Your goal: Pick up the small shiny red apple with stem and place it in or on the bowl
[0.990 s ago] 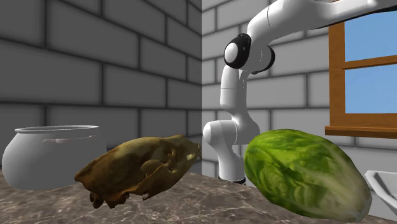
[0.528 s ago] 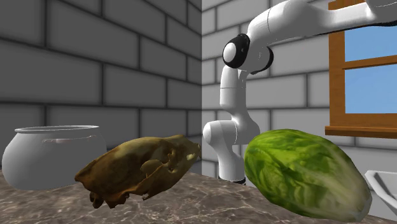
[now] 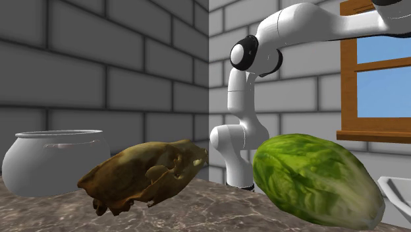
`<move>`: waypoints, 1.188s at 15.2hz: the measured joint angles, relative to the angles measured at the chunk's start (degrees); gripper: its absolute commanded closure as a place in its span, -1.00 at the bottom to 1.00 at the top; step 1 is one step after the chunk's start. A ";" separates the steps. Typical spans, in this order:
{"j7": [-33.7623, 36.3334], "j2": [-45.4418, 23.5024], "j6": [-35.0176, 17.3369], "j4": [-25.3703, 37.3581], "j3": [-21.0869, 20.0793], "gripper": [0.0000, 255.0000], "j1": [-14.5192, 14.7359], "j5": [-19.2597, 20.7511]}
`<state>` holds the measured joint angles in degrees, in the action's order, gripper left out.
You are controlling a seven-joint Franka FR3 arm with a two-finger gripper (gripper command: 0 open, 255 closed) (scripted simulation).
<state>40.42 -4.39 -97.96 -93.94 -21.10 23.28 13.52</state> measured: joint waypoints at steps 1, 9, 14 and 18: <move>0.00 0.01 -0.02 -0.03 0.00 1.00 0.00 0.00; 0.00 0.02 -0.05 -0.05 0.00 -1.00 0.00 0.00; -0.06 -1.28 6.11 7.26 -0.58 -1.00 0.84 0.39; -0.01 -1.30 7.58 8.65 -0.74 -1.00 1.06 0.41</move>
<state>40.41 -5.69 -90.38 -85.29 -21.84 24.34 13.92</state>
